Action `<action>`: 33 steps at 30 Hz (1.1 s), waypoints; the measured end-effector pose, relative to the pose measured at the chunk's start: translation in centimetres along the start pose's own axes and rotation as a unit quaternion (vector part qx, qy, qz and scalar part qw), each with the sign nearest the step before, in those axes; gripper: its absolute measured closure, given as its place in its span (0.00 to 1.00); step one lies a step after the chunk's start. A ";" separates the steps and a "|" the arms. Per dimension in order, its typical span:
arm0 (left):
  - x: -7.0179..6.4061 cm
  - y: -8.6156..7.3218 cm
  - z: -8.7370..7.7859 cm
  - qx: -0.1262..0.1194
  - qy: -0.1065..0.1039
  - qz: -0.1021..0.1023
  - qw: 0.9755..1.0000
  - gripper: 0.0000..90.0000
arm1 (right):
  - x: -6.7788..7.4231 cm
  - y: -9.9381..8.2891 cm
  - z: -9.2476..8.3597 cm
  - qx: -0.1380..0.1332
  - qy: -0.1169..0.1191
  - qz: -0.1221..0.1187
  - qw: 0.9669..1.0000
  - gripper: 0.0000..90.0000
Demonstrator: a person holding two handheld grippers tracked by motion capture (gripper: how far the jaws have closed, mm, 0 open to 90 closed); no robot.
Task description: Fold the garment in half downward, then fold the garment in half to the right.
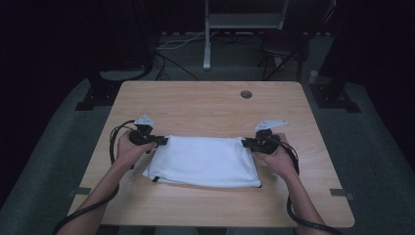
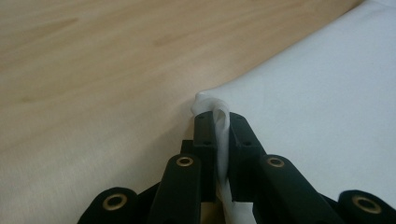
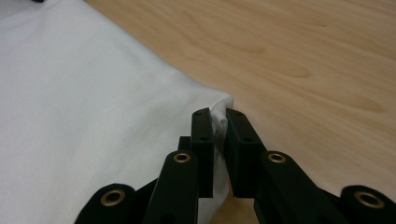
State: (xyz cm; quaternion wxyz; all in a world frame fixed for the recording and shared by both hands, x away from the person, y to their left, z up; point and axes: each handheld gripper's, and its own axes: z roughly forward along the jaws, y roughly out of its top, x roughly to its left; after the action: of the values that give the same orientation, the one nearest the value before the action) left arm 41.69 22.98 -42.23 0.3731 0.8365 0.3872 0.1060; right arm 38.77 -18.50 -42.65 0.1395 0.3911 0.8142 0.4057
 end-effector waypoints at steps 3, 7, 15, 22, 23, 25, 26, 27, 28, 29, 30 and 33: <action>0.2 0.9 0.8 0.005 0.009 0.004 1.000 0.93 | -0.7 0.5 0.4 0.000 -0.013 0.008 1.000 0.91; 0.7 1.6 1.7 0.005 0.010 -0.007 1.000 0.93 | -1.6 0.9 1.0 -0.001 -0.028 0.017 0.999 0.91; 1.1 2.0 2.7 0.010 0.011 -0.014 1.000 0.93 | -2.6 1.0 1.7 -0.002 -0.044 0.032 0.999 0.91; 1.1 2.2 2.9 0.014 0.011 -0.011 1.000 0.93 | -2.7 1.0 2.3 0.004 -0.051 0.033 0.998 0.91; 1.1 2.2 2.9 0.016 0.012 -0.010 1.000 0.93 | -2.7 1.0 2.4 0.004 -0.052 0.034 0.998 0.91; 1.2 2.3 2.9 0.015 0.011 -0.011 1.000 0.94 | -2.8 1.0 2.5 0.005 -0.052 0.033 0.998 0.91; 1.2 2.3 2.9 0.015 0.010 -0.012 1.000 0.94 | -2.7 1.1 2.5 0.005 -0.052 0.035 0.998 0.89; 1.2 2.3 2.9 0.016 0.011 -0.009 1.000 0.93 | -2.7 1.1 2.5 0.007 -0.053 0.037 0.998 0.83; 1.1 2.4 2.8 0.016 0.013 -0.007 1.000 0.93 | -2.7 1.1 2.4 0.004 -0.058 0.037 0.998 0.81; 1.0 2.4 2.8 0.015 0.014 -0.004 1.000 0.93 | -2.7 1.2 2.2 0.000 -0.063 0.037 0.997 0.80; 1.0 2.6 2.6 0.016 0.017 0.000 1.000 0.93 | -2.7 1.2 2.0 -0.003 -0.063 0.039 0.997 0.77; 0.8 2.8 2.2 0.013 0.028 0.011 0.999 0.79 | -2.7 1.4 1.3 -0.018 -0.068 0.044 0.997 0.61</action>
State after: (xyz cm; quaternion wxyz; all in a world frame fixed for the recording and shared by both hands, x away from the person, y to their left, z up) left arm 44.85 21.20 -41.94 0.3501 0.8420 0.3899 0.1286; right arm 41.97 -19.29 -42.63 0.1839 0.4506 0.7777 0.3979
